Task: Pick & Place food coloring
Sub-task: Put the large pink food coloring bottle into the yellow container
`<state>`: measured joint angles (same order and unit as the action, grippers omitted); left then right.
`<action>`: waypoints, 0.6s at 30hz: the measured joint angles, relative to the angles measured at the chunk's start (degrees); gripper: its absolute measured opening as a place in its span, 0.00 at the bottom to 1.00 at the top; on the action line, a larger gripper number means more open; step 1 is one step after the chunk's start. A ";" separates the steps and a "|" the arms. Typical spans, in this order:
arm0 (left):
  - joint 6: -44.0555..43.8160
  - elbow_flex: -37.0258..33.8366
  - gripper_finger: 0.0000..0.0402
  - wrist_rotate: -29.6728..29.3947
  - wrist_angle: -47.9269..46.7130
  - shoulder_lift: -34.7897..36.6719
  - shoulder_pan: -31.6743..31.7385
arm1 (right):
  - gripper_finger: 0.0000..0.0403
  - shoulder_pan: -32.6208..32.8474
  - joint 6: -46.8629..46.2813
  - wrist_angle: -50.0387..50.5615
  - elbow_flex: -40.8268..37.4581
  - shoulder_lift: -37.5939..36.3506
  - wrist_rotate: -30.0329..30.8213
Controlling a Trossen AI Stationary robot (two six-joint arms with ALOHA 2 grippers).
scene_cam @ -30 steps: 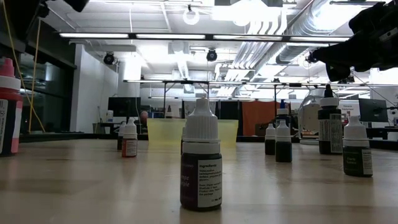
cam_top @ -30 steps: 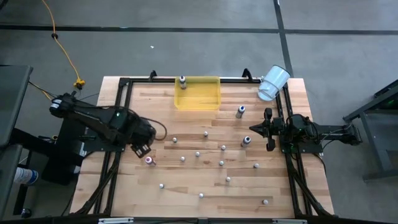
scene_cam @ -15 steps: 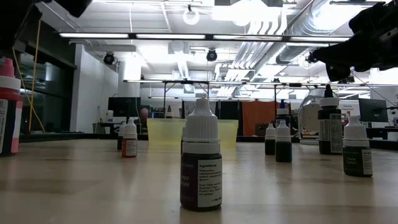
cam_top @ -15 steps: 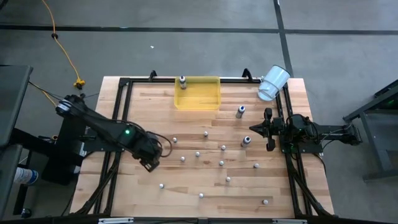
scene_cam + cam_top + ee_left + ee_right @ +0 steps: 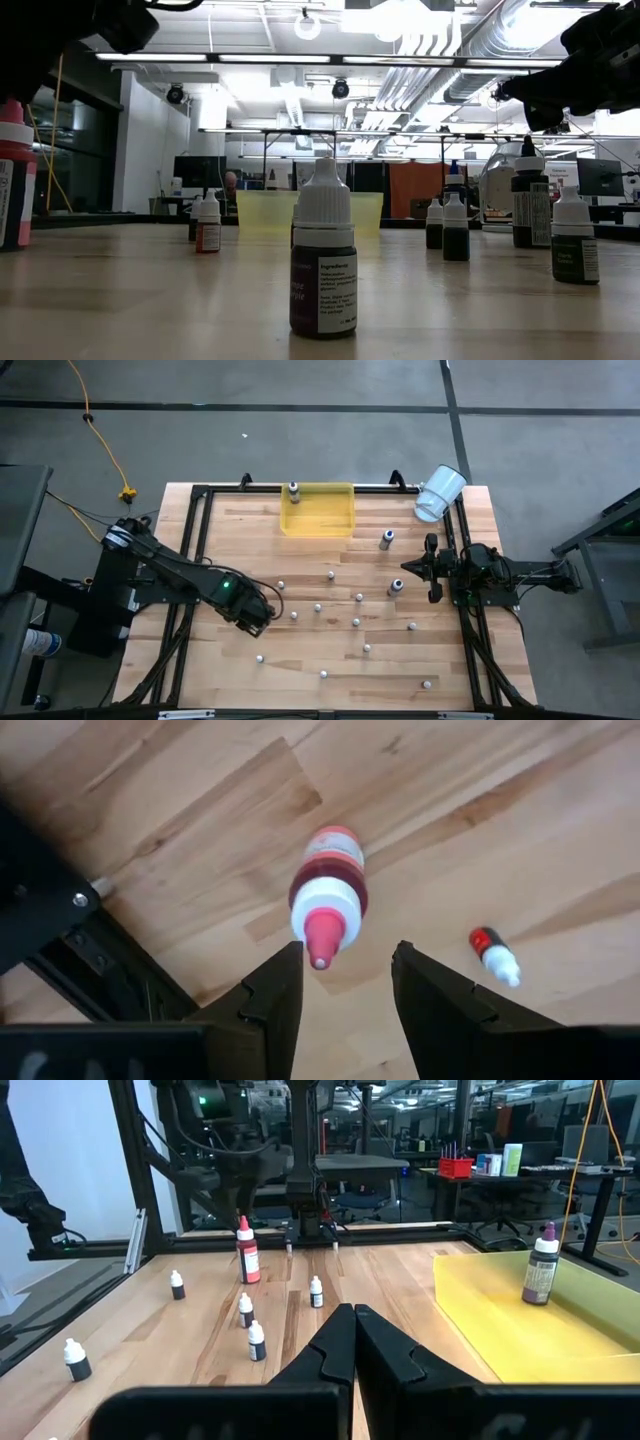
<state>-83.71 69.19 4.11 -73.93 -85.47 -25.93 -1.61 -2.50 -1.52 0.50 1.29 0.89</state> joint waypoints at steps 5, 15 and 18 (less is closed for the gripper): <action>-2.11 0.00 0.36 -1.88 -1.54 -0.04 0.01 | 0.00 0.00 0.00 -0.02 0.01 0.14 -0.02; -0.93 0.00 0.36 -2.33 -2.70 -0.07 0.00 | 0.00 0.01 0.00 -0.02 0.01 0.14 -0.01; -0.14 -0.19 0.36 -2.32 -2.21 -0.05 0.00 | 0.00 0.02 0.00 -0.01 -0.01 0.14 -0.01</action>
<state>-83.85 68.99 1.78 -76.14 -85.53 -25.93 -1.58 -2.50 -1.53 0.49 1.43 0.87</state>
